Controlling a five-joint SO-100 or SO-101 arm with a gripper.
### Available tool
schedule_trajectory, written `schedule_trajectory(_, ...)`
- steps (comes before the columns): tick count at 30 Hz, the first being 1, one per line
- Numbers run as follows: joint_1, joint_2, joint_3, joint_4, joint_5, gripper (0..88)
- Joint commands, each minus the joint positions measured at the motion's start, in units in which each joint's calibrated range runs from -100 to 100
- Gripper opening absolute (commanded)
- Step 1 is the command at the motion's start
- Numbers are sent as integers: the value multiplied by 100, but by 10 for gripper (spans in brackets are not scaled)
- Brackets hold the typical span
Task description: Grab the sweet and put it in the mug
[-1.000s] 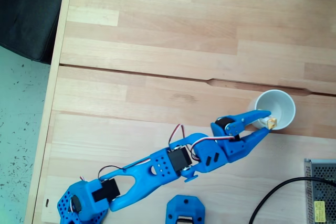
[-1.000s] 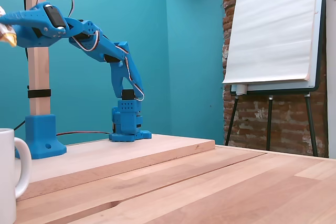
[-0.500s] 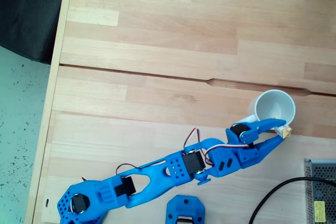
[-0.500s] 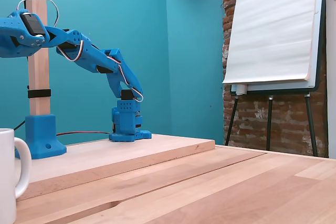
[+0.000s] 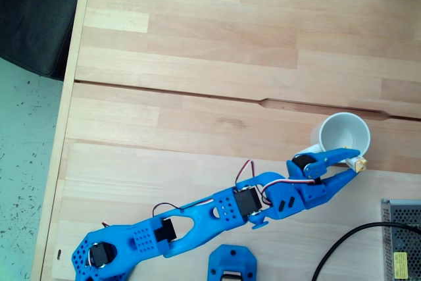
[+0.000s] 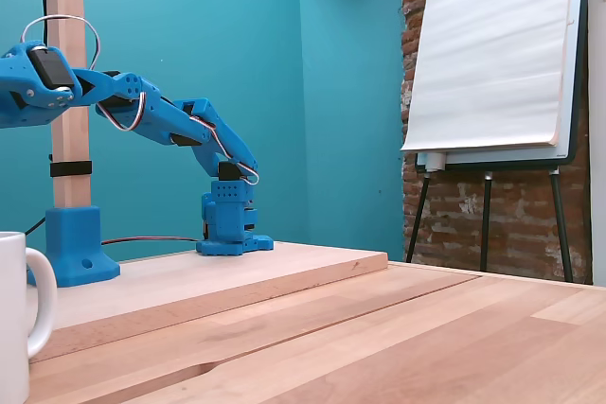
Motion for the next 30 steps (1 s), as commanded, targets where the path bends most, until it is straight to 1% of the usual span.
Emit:
schedule_trajectory(1, -112, -181, -508, -144, -15, 0)
schedule_trajectory(5, -380, -181, -606, -144, 15, 0)
schedule_trajectory(11, -446, 137, -1052, -152, 20, 0)
schedule_trajectory(15, -424, 430, -1614, -152, 20, 0)
schedule_trajectory(30, -286, 1204, -2256, -152, 24, 0)
